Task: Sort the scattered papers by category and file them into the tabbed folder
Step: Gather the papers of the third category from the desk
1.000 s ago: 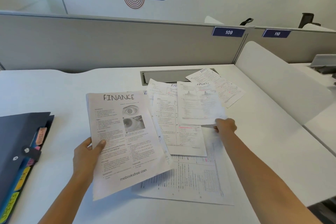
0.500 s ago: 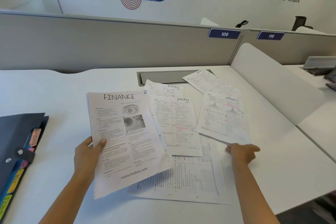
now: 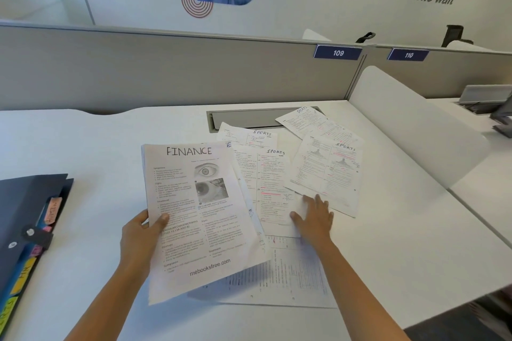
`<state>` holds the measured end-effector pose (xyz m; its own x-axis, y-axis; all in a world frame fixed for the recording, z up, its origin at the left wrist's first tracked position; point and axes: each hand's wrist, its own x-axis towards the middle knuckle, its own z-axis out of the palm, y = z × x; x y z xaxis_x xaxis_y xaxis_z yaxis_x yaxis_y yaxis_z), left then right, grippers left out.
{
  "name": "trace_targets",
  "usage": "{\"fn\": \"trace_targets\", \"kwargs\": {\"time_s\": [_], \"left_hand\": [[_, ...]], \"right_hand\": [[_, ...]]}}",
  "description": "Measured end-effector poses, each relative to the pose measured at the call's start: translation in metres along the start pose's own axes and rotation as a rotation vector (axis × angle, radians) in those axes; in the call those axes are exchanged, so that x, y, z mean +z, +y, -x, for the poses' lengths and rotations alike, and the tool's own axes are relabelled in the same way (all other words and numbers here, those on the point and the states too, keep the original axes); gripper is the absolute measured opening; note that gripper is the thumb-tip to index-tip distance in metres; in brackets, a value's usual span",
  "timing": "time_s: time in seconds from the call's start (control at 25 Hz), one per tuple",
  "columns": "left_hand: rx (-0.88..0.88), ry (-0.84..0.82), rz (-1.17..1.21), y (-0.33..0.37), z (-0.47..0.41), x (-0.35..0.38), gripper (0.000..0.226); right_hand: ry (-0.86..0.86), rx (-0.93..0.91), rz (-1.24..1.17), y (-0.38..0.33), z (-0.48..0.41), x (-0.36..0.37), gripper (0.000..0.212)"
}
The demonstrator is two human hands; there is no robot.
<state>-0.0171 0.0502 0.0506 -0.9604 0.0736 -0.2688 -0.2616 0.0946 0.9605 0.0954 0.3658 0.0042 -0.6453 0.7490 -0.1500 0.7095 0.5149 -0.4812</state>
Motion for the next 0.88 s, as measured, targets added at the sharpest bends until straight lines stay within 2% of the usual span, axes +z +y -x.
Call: {"fn": "trace_targets", "kwargs": {"time_s": [0.12, 0.16, 0.28, 0.36, 0.44, 0.48, 0.6, 0.72, 0.88], "left_hand": [[-0.005, -0.012, 0.03, -0.002, 0.002, 0.0, 0.017], [0.0, -0.019, 0.053, -0.001, 0.003, 0.0, 0.016], [0.041, -0.036, 0.075, 0.005, 0.005, 0.002, 0.017], [0.076, -0.034, 0.081, 0.012, 0.007, 0.005, 0.014], [0.117, -0.003, 0.058, 0.02, 0.008, 0.007, 0.009], [0.142, 0.025, 0.042, 0.026, 0.009, 0.006, 0.011], [0.206, 0.106, 0.028, 0.044, 0.012, 0.003, 0.025], [0.308, 0.127, 0.003, 0.058, 0.016, 0.002, 0.025], [0.378, 0.161, -0.008, 0.067, 0.017, -0.002, 0.028]], "right_hand": [[0.118, -0.086, -0.338, -0.018, 0.016, -0.006, 0.042], [0.099, -0.117, -0.442, -0.029, 0.026, -0.009, 0.035], [-0.152, -0.162, -0.725, -0.068, 0.051, -0.013, 0.023], [-0.167, -0.195, -0.75, -0.088, 0.058, -0.011, 0.014], [-0.078, -0.234, -0.755, -0.102, 0.064, -0.009, 0.024], [-0.04, -0.238, -0.775, -0.109, 0.067, -0.01, 0.028], [0.032, -0.211, -0.898, -0.124, 0.071, -0.019, 0.014], [0.034, -0.186, -1.062, -0.131, 0.069, -0.028, 0.01], [0.008, -0.187, -1.146, -0.13, 0.065, -0.037, 0.004]]}}
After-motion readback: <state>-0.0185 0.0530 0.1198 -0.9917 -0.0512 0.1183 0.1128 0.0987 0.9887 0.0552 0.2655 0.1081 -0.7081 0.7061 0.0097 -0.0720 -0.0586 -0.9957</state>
